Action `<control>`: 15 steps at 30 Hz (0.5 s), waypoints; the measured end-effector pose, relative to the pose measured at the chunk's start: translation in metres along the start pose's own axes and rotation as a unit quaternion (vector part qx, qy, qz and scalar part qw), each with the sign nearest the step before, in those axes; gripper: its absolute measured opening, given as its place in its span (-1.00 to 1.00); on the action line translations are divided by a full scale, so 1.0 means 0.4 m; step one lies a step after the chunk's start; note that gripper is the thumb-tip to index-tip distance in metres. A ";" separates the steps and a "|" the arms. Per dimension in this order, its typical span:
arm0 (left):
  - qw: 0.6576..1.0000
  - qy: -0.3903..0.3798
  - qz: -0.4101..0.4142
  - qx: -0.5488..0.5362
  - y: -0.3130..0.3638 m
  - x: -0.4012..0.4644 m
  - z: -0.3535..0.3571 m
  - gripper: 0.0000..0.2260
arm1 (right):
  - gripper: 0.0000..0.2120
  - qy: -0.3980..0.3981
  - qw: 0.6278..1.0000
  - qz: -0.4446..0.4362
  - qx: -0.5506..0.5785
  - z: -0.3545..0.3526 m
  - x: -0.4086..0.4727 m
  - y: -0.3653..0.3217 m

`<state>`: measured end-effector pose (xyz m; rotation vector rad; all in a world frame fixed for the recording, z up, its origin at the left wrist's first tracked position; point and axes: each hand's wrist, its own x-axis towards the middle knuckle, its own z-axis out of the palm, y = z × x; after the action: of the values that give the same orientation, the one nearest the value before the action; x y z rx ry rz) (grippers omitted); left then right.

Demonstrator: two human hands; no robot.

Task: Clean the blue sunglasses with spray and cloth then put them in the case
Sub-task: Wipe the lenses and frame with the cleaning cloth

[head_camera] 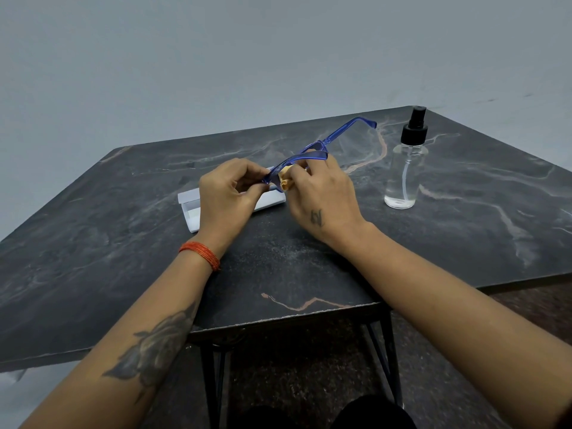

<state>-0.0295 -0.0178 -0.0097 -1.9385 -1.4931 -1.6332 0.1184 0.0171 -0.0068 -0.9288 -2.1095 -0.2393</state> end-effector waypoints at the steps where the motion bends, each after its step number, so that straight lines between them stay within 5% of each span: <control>1: 1.000 0.004 0.001 0.001 -0.002 0.000 0.000 -0.86 | -0.86 -0.004 1.000 -0.008 0.019 0.000 -0.001 0.001; 8: 1.000 0.017 -0.011 -0.005 -0.011 0.002 0.003 -0.83 | -0.91 0.012 0.987 -0.028 0.156 0.000 -0.001 0.015; 15: 0.999 0.018 -0.036 -0.033 -0.010 0.004 0.002 -0.76 | -0.95 0.025 0.991 -0.084 0.101 -0.003 0.003 0.032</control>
<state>-0.0324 -0.0146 -0.0106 -1.8986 -1.5293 -1.7596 0.1274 0.0264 -0.0069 -0.6222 -2.1228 -0.1303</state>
